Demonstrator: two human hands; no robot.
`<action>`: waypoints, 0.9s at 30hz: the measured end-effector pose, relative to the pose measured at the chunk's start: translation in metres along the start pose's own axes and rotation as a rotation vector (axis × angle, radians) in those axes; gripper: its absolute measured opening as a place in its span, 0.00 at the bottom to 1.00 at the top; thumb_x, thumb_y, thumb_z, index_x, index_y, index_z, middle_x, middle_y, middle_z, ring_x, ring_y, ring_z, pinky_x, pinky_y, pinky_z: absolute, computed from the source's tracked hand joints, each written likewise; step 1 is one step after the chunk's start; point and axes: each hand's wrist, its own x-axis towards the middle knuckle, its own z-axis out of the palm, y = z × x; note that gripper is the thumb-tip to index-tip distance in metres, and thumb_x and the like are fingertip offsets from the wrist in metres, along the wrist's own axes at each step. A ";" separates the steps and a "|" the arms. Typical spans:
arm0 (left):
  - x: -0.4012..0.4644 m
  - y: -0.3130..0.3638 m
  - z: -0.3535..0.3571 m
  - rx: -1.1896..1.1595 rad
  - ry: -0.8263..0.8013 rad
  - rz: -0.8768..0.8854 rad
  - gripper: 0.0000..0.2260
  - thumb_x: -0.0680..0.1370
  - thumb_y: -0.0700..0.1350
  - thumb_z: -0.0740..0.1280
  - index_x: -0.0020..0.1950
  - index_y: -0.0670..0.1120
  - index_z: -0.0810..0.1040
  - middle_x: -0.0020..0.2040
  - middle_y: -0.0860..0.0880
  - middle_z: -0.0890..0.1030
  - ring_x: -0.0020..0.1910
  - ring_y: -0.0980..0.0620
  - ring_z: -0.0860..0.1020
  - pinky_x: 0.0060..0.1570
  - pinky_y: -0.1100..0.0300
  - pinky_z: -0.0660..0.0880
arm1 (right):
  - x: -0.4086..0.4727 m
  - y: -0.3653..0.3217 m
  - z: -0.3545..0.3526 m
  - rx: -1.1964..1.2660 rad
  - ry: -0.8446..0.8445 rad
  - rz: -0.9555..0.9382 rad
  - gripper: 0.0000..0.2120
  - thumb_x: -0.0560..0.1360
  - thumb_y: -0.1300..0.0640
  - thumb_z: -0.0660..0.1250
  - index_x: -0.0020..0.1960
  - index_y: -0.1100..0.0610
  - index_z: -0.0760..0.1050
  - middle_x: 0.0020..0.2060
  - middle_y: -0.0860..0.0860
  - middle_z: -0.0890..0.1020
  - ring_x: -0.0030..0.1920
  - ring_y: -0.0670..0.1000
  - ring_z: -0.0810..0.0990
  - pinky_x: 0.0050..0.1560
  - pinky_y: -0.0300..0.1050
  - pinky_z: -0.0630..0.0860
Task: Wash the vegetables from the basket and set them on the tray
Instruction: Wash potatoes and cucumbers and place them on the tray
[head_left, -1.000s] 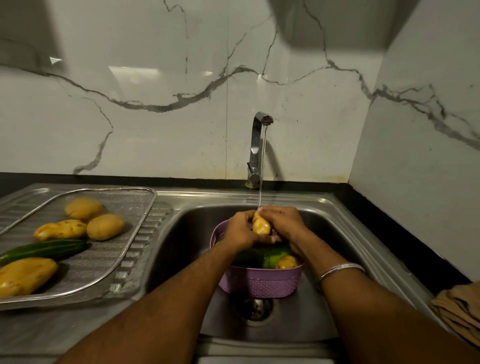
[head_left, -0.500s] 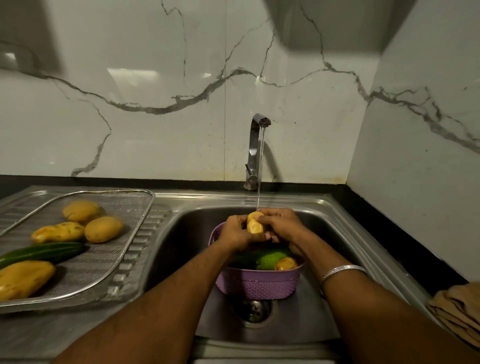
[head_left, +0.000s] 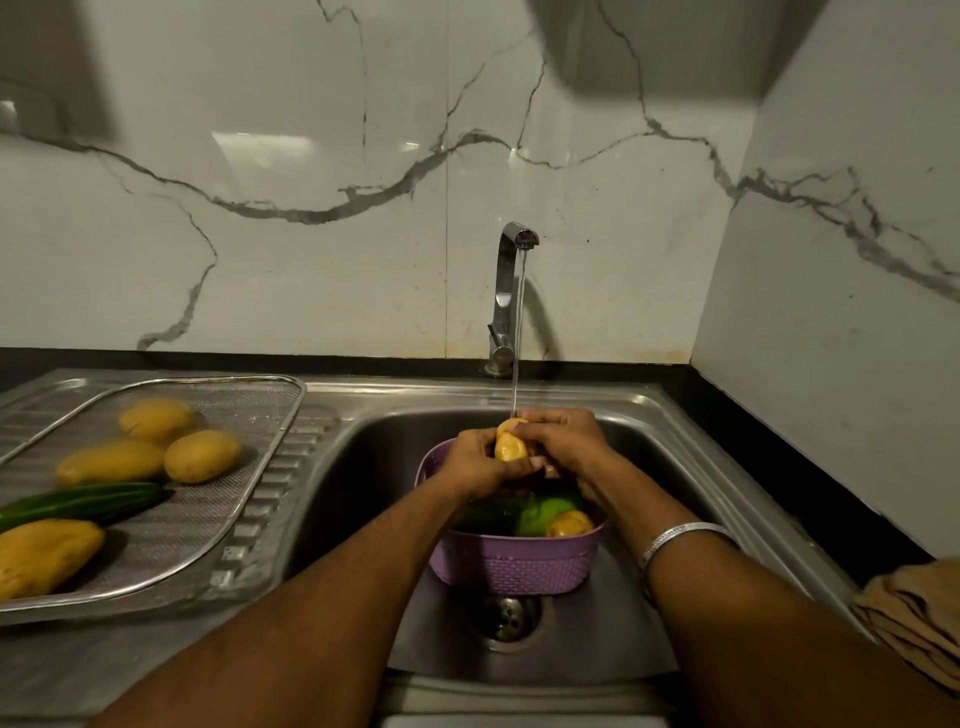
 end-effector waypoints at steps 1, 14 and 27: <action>-0.002 0.002 0.003 0.002 -0.021 -0.009 0.21 0.72 0.38 0.78 0.63 0.41 0.79 0.56 0.42 0.85 0.55 0.45 0.84 0.56 0.46 0.82 | 0.001 0.003 0.000 0.005 0.059 -0.017 0.09 0.73 0.55 0.77 0.52 0.54 0.85 0.44 0.51 0.87 0.45 0.50 0.86 0.47 0.49 0.85; -0.004 0.013 -0.001 -0.026 0.160 -0.050 0.22 0.71 0.39 0.78 0.64 0.39 0.79 0.54 0.40 0.85 0.53 0.41 0.85 0.48 0.42 0.83 | 0.001 -0.001 0.002 -0.028 -0.011 0.023 0.12 0.77 0.61 0.73 0.60 0.54 0.82 0.49 0.52 0.85 0.47 0.53 0.86 0.42 0.46 0.85; -0.006 0.015 0.009 -0.101 0.105 -0.080 0.12 0.79 0.37 0.71 0.62 0.38 0.80 0.52 0.37 0.85 0.48 0.42 0.85 0.51 0.46 0.83 | 0.008 0.003 -0.001 -0.120 -0.008 -0.016 0.15 0.80 0.58 0.69 0.66 0.54 0.79 0.47 0.58 0.86 0.29 0.49 0.77 0.28 0.39 0.77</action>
